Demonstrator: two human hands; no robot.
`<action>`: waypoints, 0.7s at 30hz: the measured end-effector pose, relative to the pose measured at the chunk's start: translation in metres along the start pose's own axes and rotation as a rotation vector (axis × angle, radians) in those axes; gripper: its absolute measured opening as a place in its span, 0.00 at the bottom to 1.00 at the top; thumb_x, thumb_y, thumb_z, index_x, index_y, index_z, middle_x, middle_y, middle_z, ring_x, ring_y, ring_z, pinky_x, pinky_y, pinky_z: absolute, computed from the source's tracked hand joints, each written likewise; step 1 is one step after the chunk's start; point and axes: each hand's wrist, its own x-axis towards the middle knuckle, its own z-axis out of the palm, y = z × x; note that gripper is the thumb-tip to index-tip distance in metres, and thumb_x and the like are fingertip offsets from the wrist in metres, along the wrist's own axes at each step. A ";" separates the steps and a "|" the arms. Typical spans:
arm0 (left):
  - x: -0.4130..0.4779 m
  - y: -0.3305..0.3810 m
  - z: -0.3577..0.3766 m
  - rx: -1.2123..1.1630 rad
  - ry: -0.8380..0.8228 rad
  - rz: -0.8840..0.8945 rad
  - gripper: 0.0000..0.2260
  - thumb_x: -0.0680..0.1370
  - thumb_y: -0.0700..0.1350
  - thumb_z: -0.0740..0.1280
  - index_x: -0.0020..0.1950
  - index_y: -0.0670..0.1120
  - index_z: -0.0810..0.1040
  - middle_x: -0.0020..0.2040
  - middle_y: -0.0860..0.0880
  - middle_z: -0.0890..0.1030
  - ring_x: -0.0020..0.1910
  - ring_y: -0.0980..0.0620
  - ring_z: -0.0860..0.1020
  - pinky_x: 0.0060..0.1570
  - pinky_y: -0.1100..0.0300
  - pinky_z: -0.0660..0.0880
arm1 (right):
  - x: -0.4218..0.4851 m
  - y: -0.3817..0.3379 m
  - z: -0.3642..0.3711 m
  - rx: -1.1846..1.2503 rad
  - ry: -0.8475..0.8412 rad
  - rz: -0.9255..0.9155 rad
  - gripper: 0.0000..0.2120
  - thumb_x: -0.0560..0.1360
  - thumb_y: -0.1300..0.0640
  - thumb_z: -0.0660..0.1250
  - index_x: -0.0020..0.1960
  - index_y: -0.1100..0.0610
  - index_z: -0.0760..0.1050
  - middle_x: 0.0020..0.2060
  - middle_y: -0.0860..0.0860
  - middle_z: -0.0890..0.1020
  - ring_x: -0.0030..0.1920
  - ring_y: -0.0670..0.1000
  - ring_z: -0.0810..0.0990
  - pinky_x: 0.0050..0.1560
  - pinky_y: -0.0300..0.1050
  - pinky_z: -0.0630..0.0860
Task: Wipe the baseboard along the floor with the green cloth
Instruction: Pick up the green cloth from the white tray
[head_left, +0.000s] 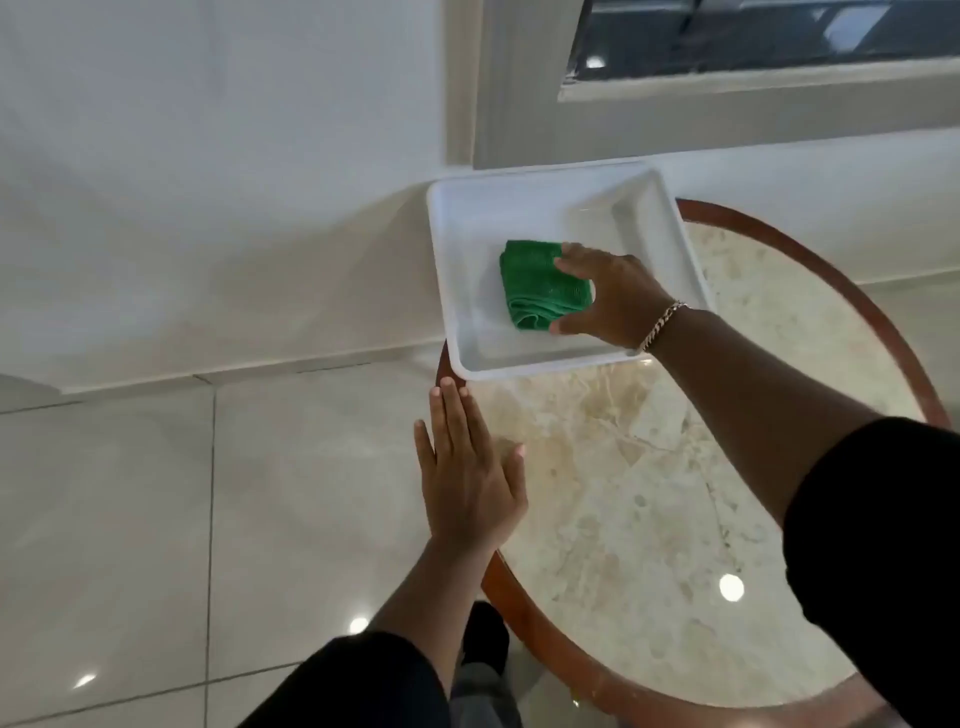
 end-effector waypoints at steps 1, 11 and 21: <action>0.001 0.000 0.000 -0.004 0.006 -0.012 0.35 0.80 0.58 0.53 0.79 0.37 0.50 0.81 0.37 0.53 0.81 0.39 0.51 0.78 0.40 0.54 | 0.006 0.000 0.002 0.010 -0.024 0.003 0.42 0.63 0.50 0.79 0.71 0.58 0.66 0.73 0.55 0.67 0.71 0.56 0.67 0.71 0.48 0.61; 0.003 -0.006 0.008 0.003 0.020 -0.002 0.36 0.80 0.60 0.52 0.80 0.38 0.50 0.81 0.39 0.52 0.81 0.41 0.48 0.78 0.41 0.56 | 0.030 -0.002 0.029 -0.337 -0.091 -0.019 0.32 0.74 0.54 0.67 0.74 0.47 0.58 0.75 0.52 0.62 0.73 0.57 0.60 0.68 0.54 0.66; 0.001 -0.071 -0.013 -0.155 -0.093 0.257 0.34 0.82 0.62 0.50 0.81 0.44 0.45 0.83 0.44 0.46 0.81 0.48 0.43 0.80 0.47 0.52 | 0.001 -0.056 0.012 0.043 0.446 -0.124 0.26 0.66 0.68 0.67 0.62 0.53 0.78 0.50 0.60 0.85 0.40 0.64 0.83 0.43 0.55 0.82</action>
